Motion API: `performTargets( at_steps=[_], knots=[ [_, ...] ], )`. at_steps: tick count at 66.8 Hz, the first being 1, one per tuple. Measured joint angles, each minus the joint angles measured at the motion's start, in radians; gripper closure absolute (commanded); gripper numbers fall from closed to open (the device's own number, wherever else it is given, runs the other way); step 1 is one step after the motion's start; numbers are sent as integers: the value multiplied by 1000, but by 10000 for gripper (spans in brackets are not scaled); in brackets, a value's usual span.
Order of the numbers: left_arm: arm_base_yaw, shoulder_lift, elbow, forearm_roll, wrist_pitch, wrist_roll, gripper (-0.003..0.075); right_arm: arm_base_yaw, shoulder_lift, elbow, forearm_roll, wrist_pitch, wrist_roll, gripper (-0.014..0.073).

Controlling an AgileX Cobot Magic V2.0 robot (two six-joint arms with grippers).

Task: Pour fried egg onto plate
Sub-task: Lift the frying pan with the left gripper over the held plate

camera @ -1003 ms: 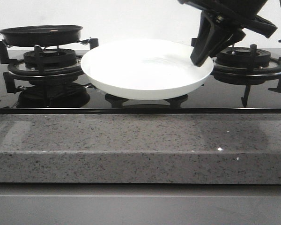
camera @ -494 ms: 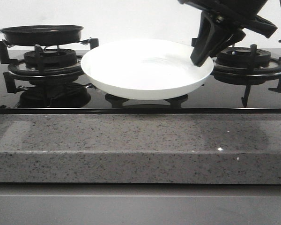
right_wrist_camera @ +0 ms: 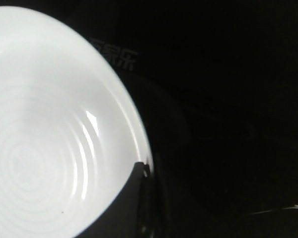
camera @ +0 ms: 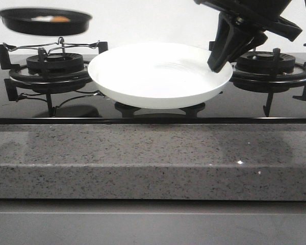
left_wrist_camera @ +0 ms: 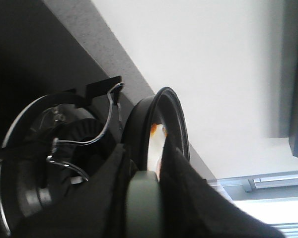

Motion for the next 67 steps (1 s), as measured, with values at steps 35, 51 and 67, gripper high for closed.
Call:
performTargets(
  at_steps=[35,51,67],
  knots=[
    [-177,-237,58,98,-17,150,741,0,0,0,0,0,0,661],
    [-304,-329,59,198,-73,208,741,0,0,0,0,0,0,661],
    [-465,-405,59,371,-217,295,741,0,0,0,0,0,0,661]
  ],
)
